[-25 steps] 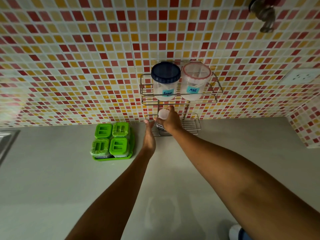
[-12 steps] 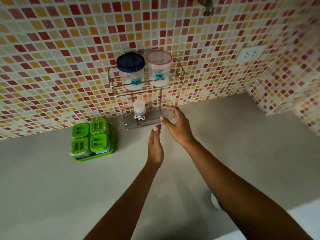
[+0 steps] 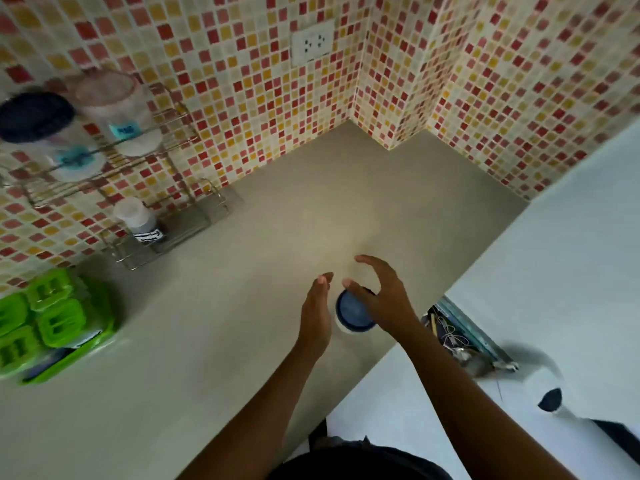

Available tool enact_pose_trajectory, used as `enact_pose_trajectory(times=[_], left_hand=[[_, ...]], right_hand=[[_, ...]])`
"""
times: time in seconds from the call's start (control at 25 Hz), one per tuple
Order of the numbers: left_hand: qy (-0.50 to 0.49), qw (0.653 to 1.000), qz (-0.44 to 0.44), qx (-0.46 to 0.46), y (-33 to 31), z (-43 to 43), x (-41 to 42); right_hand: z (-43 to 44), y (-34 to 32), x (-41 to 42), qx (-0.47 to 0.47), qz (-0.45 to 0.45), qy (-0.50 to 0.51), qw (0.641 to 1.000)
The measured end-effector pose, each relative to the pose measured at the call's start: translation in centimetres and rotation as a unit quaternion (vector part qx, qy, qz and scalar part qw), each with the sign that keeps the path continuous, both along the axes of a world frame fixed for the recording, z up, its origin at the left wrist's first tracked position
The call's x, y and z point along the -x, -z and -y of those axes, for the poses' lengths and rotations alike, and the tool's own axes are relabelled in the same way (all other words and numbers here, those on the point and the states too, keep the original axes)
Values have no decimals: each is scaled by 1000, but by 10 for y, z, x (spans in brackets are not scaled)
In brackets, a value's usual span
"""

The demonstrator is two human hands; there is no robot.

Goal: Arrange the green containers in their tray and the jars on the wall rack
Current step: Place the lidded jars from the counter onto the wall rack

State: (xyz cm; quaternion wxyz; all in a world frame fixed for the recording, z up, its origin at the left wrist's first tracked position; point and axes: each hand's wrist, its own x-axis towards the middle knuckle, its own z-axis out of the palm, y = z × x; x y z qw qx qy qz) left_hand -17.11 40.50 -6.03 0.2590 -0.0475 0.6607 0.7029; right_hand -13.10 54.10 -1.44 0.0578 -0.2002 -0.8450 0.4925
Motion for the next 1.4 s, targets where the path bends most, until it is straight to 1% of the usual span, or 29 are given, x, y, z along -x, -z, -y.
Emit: enact_pose_trajectory(times=[0.08, 0.16, 0.2, 0.28, 0.36, 0.44, 0.56, 0.6, 0.72, 0.84, 0.96, 1.12, 1.24, 1.4], left_hand=[[10, 999, 33, -2, 8, -8, -10], [16, 998, 61, -6, 11, -12, -15], [17, 998, 67, -2, 13, -13, -15], [21, 998, 56, 6, 12, -13, -15], [24, 999, 32, 9, 7, -9, -10], [13, 1000, 15, 16, 1, -1, -2], [-33, 999, -7, 27, -8, 16, 16], [-53, 998, -15, 29, -12, 25, 25], [-107, 993, -35, 34, -26, 53, 51], [-169, 983, -59, 36, -42, 96, 84], [-241, 966, -82, 38, -53, 143, 117], [-324, 943, -71, 24, -54, 192, 159], [-340, 937, -77, 22, -53, 215, 182], [-312, 946, -83, 14, -48, 225, 203]], right_hand=[[-7, 14, -25, 56, 62, -54, 995], [-7, 28, -41, 81, 92, -92, 988], [-5, 34, -45, 76, 94, -89, 989], [-2, 39, -44, 70, 81, -48, 993], [-1, 35, -34, 89, 68, 6, 994], [-2, 31, -20, 113, 60, 37, 991], [2, 23, 10, 148, 59, 41, 986], [8, 20, 24, 149, 52, 29, 987], [31, 12, 68, 136, 32, -20, 990], [73, -2, 120, 116, 2, -95, 989], [122, -17, 174, 71, -46, -169, 982], [169, -22, 236, 20, -85, -208, 974], [188, -20, 275, -4, -102, -224, 969], [200, -14, 310, -42, -57, -240, 968]])
